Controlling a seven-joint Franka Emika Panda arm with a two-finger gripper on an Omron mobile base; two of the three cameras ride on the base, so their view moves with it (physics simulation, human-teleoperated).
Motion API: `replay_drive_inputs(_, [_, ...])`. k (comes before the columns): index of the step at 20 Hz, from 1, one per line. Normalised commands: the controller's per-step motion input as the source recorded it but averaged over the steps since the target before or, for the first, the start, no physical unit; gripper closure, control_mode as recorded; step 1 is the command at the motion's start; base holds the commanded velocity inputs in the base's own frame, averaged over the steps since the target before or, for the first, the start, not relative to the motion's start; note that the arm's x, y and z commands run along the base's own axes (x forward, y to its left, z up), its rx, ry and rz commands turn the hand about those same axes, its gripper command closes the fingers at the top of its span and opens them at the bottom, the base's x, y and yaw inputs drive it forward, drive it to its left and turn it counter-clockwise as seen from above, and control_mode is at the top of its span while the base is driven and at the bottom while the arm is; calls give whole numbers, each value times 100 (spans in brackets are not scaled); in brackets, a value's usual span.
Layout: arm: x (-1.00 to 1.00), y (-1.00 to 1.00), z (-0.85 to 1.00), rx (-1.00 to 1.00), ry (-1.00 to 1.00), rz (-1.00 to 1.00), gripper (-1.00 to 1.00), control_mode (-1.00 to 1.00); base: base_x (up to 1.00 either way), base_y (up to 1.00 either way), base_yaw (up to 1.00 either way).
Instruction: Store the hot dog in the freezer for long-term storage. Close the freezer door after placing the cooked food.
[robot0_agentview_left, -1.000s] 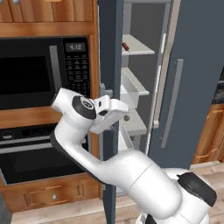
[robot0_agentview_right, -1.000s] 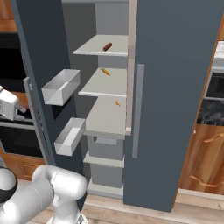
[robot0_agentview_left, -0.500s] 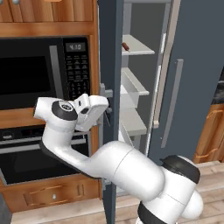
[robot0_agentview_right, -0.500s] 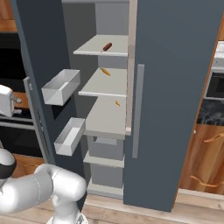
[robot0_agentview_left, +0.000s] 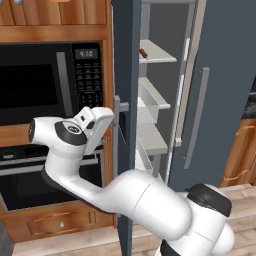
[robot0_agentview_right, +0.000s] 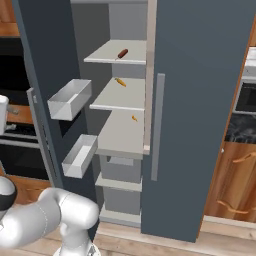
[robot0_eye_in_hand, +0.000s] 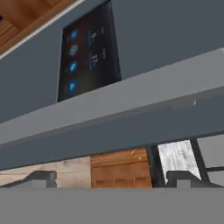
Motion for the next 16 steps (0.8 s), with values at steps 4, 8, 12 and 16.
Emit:
replay_drive_inputs(4, [46, 0, -4, 0, -2, 16, -100, -100, 0, 0, 0])
replay_drive_inputs(8, [37, 2, -2, 0, 0, 17, -100, -100, 0, 0, 0])
replay_drive_inputs(12, [13, 0, 0, -1, 4, 3, -100, -100, 0, 0, 0])
replay_drive_inputs(16, [13, -7, 0, 0, 12, 0, -100, -100, 0, 0, 0])
